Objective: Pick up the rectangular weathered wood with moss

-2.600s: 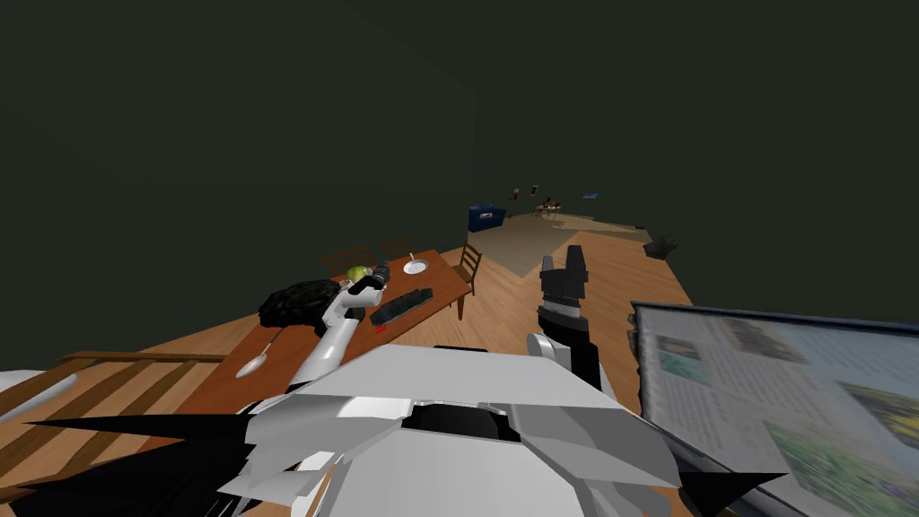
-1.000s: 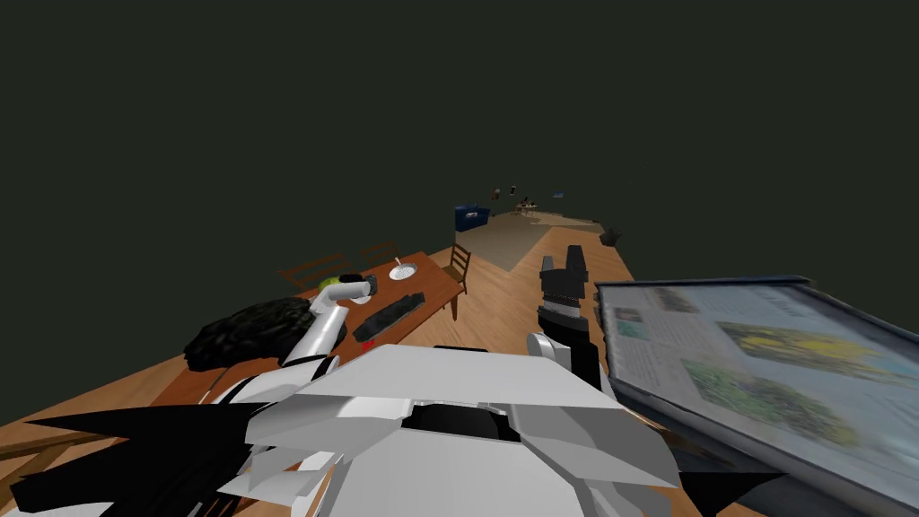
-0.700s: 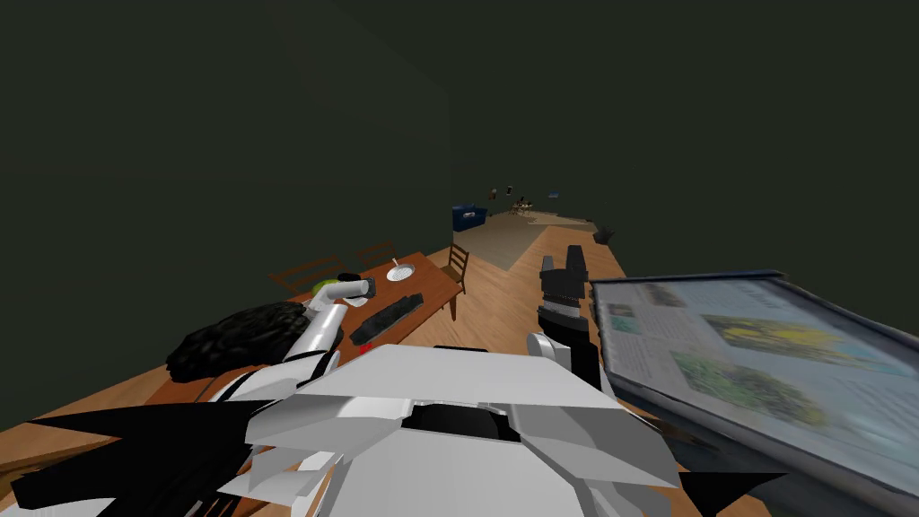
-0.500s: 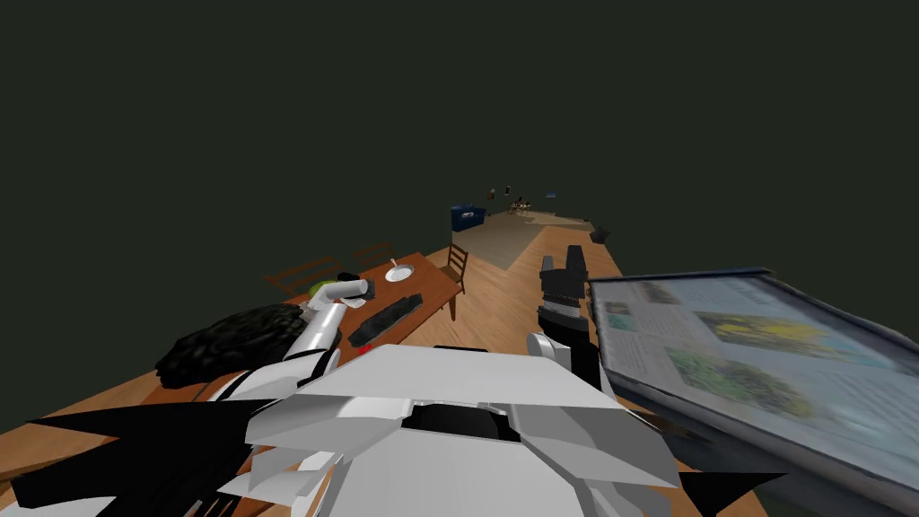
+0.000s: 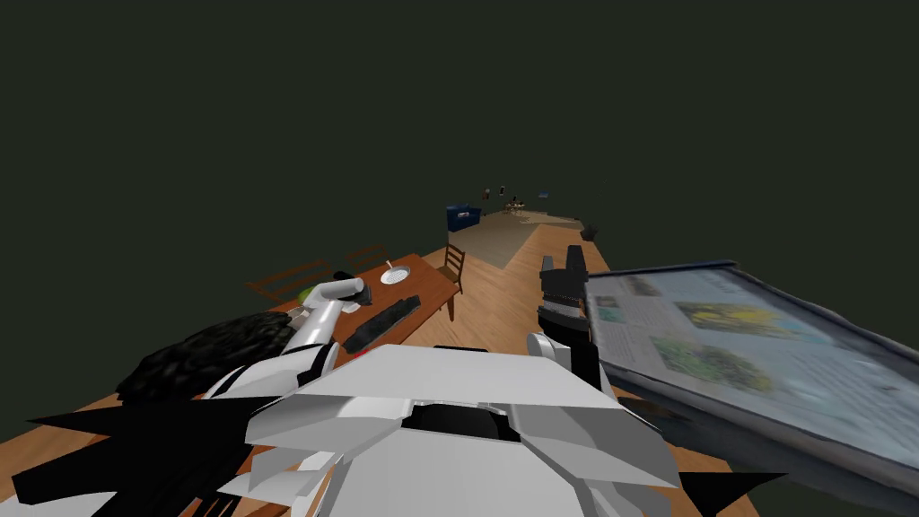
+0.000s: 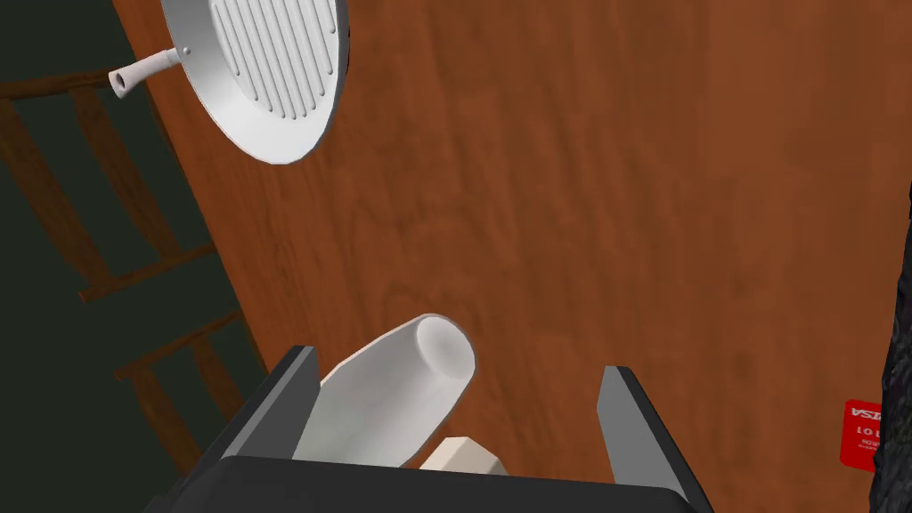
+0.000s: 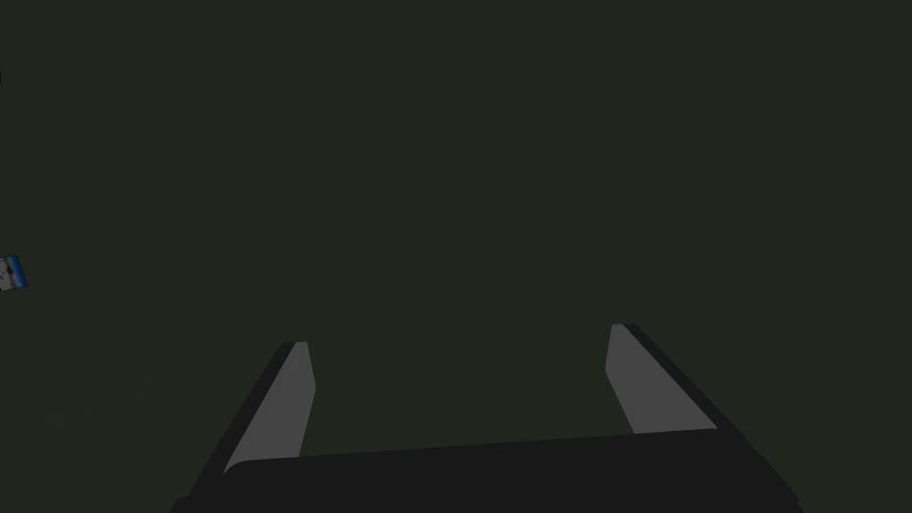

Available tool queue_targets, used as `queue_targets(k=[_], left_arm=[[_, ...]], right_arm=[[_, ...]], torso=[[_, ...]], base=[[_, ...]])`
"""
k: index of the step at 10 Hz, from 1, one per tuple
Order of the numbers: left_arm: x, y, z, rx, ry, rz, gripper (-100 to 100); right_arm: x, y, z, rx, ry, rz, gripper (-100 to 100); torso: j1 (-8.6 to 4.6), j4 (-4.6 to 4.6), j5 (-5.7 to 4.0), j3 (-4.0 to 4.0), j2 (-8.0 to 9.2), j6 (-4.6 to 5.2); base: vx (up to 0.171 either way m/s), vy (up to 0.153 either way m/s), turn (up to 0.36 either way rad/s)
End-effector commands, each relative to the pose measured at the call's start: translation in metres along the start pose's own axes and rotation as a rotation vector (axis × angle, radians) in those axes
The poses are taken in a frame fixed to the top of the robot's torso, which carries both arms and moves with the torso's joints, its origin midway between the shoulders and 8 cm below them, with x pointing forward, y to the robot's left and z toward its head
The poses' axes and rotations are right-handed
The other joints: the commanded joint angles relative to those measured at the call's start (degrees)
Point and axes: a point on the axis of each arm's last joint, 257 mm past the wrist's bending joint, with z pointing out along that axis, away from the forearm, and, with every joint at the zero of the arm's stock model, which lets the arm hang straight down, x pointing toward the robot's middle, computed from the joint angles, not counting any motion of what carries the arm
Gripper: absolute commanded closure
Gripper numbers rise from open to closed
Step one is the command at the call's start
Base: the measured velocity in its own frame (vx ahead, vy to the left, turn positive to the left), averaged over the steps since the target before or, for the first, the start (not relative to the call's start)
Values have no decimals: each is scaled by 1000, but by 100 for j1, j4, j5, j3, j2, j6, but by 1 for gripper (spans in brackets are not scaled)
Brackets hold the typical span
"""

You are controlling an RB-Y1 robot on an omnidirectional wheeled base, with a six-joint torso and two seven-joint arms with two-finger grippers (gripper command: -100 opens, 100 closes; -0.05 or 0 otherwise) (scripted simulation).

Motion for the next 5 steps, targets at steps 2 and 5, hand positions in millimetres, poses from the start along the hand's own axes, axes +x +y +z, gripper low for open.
queue_targets(k=[2,5], left_arm=[[-10,16,2,-98,-10,-62,-100],[-17,36,1,-197,-20,-103,-100]], right_arm=[[0,0,0,0,0,0,0],[0,0,0,0,0,0,0]], torso=[[1,0,1,0,-1,-1],[0,0,0,1,1,-5]], base=[[1,19,-129],[-1,14,-59]])
